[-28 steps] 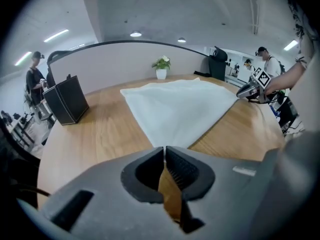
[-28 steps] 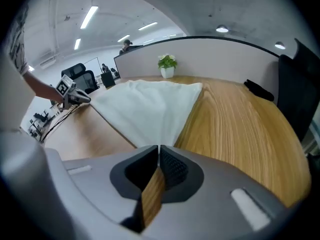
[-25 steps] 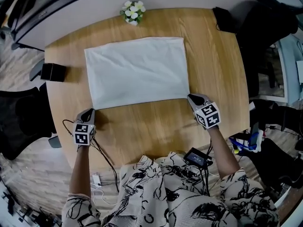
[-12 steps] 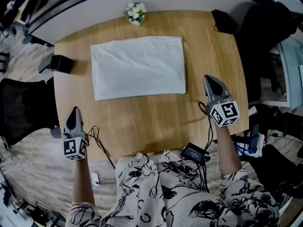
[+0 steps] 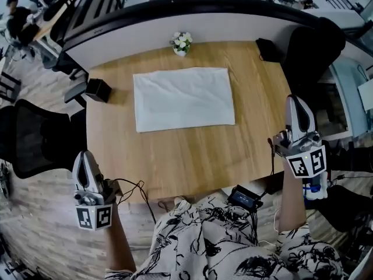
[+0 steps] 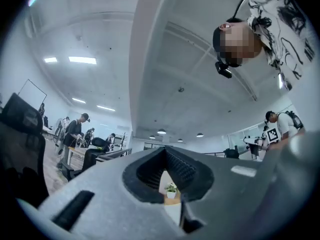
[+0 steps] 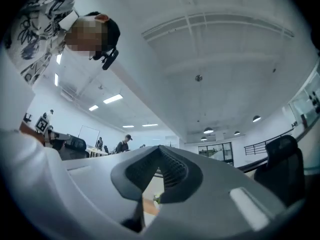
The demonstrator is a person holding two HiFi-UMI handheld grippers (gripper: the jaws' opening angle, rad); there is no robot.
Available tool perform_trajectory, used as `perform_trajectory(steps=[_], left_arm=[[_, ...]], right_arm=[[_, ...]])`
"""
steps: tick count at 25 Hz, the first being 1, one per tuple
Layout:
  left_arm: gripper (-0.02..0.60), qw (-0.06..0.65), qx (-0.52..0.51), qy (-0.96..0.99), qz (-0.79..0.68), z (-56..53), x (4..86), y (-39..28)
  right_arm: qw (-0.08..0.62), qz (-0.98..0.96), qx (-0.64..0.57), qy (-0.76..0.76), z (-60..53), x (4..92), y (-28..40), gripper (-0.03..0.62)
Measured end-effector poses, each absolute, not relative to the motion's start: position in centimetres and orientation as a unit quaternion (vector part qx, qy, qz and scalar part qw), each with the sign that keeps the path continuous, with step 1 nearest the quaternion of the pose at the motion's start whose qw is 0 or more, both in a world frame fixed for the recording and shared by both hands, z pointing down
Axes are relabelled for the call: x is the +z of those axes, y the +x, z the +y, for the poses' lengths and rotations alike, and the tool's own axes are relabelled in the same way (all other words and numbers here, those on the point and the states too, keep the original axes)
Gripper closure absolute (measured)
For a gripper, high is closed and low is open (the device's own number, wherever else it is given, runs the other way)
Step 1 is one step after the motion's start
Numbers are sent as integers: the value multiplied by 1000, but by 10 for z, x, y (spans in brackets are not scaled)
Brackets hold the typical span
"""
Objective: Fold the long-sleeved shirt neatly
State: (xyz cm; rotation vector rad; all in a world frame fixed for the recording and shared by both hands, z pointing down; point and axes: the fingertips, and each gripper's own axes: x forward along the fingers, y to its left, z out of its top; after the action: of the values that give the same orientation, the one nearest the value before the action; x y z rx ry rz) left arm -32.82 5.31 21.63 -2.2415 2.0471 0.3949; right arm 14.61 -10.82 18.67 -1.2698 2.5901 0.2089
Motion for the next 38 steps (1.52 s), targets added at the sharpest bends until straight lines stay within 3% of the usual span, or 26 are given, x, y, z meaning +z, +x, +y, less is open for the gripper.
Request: perform_trajectory(steps=[8,15,25,38], left_arm=[[578,61,118,-720,681,124,195,-362],[578,41,124,-719,683,169,206,-363],[580,35,74,-719,690,220,208,-362],[580,4,48,-687,725,258,225,-343]], right_arm=[[100,856,87,-500,-27,145,167,583],[-5,830,153,-537,78,121,222,582],[16,813,85,-577,143,180,210,583],[43,849,42,-526,147,207,194,583]])
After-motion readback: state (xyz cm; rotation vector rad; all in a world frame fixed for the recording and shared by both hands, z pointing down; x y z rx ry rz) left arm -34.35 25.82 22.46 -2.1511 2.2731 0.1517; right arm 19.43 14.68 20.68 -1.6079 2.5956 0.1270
